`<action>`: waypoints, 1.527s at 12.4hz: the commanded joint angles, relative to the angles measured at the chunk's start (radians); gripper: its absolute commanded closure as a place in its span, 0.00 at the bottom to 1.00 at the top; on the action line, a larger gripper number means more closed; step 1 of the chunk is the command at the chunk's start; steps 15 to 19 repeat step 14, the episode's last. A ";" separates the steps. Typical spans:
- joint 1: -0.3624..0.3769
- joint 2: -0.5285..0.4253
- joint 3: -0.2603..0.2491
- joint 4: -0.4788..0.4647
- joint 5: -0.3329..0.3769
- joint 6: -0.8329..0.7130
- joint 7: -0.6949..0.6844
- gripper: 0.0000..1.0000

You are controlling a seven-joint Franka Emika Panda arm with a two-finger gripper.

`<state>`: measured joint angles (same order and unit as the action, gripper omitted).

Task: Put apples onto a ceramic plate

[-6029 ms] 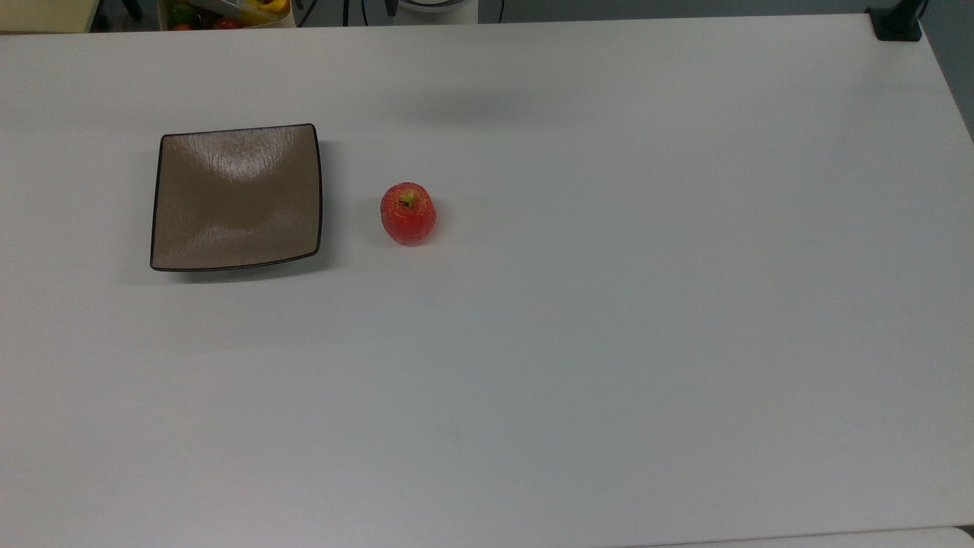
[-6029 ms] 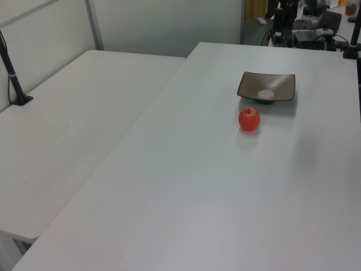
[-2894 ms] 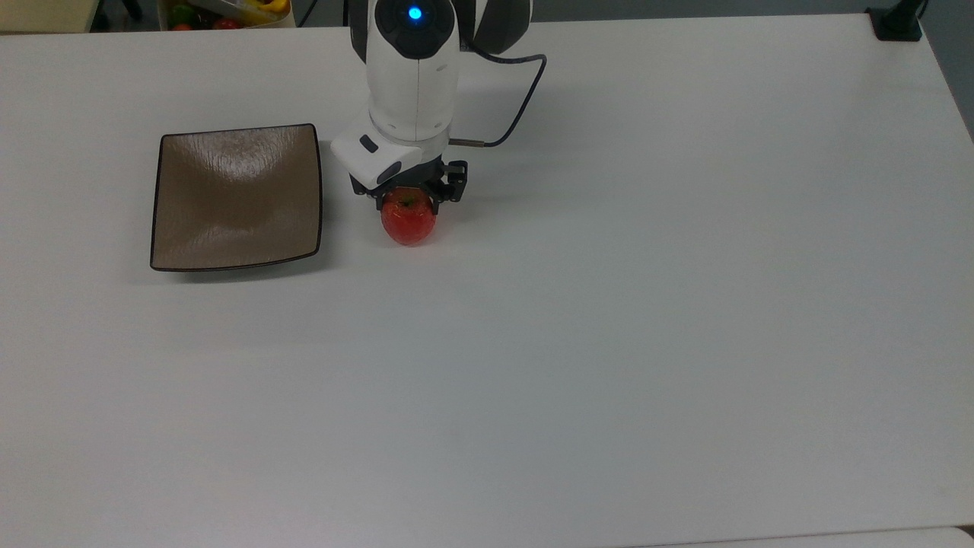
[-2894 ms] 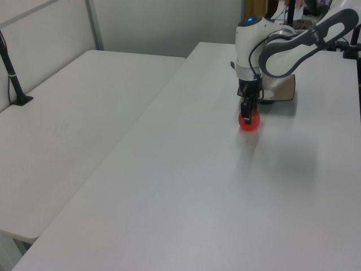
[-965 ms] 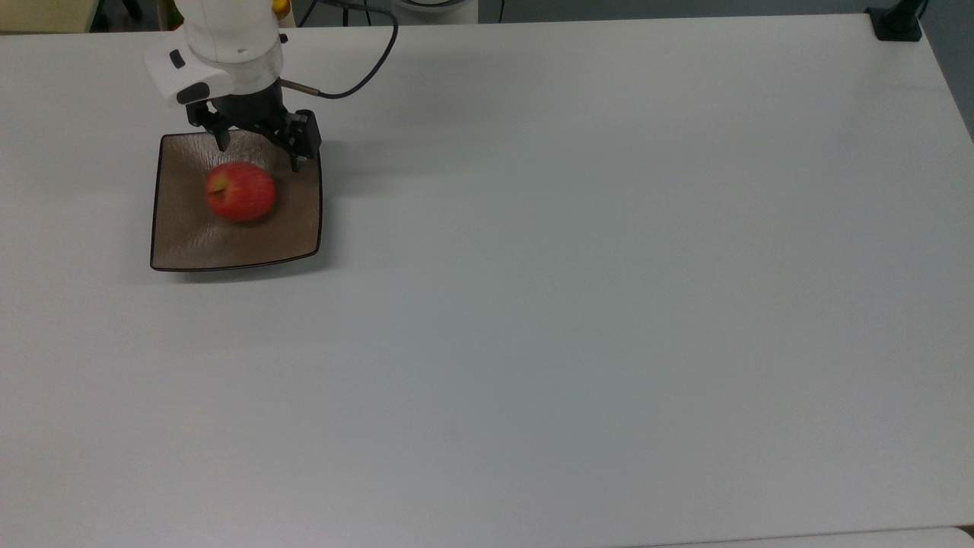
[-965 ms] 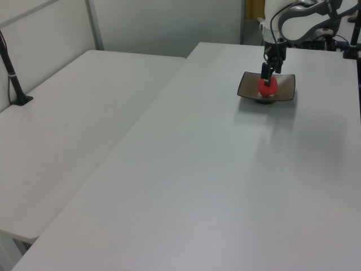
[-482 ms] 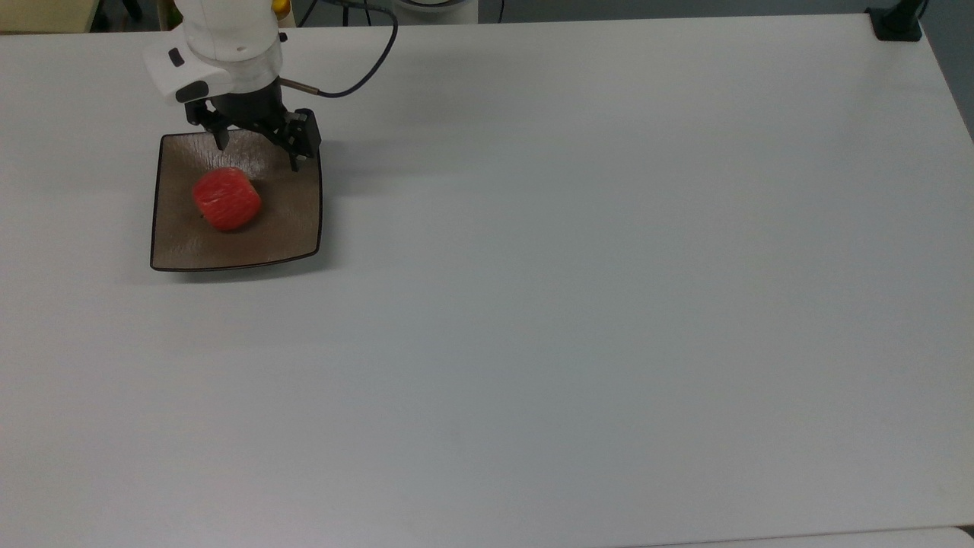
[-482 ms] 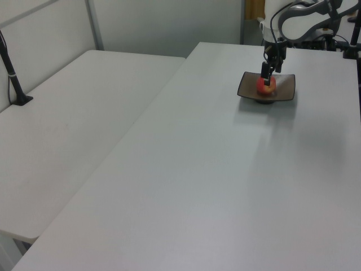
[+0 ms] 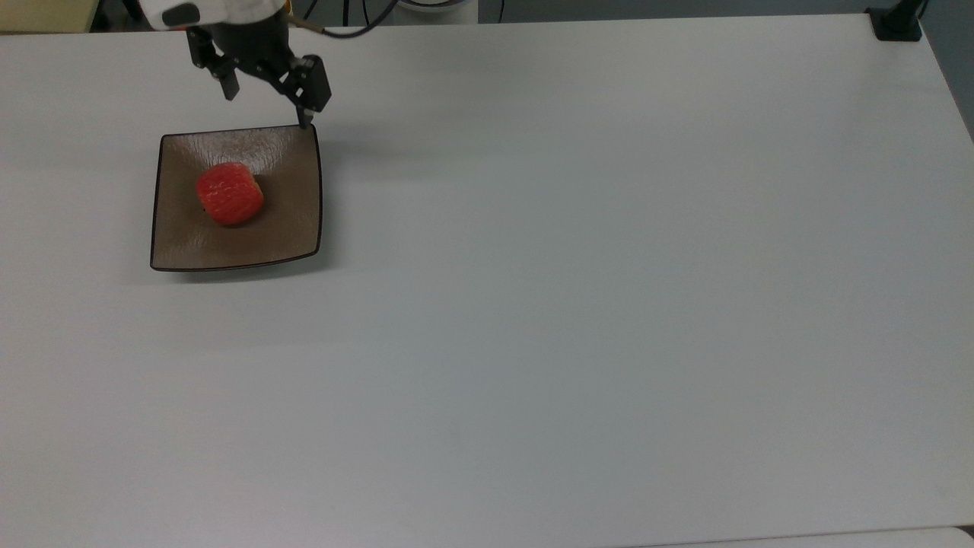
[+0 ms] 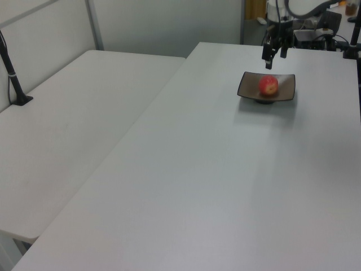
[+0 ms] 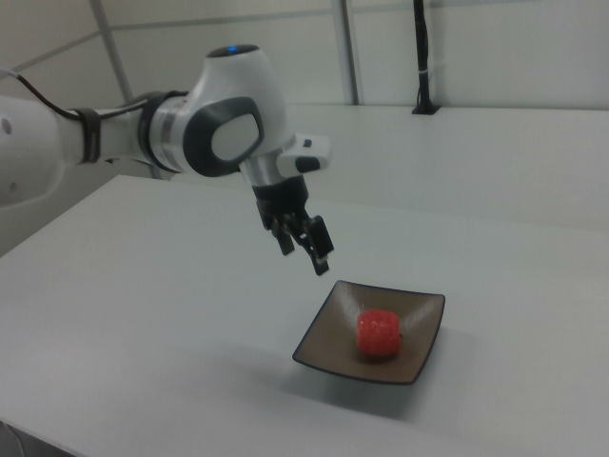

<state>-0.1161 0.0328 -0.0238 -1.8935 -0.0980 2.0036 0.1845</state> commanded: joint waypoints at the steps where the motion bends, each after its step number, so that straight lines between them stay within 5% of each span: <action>1: 0.059 -0.060 0.004 0.011 0.038 -0.054 0.050 0.00; 7: 0.133 -0.060 0.113 0.025 0.061 -0.117 -0.028 0.00; 19: 0.144 -0.054 0.116 0.019 0.060 -0.120 -0.034 0.00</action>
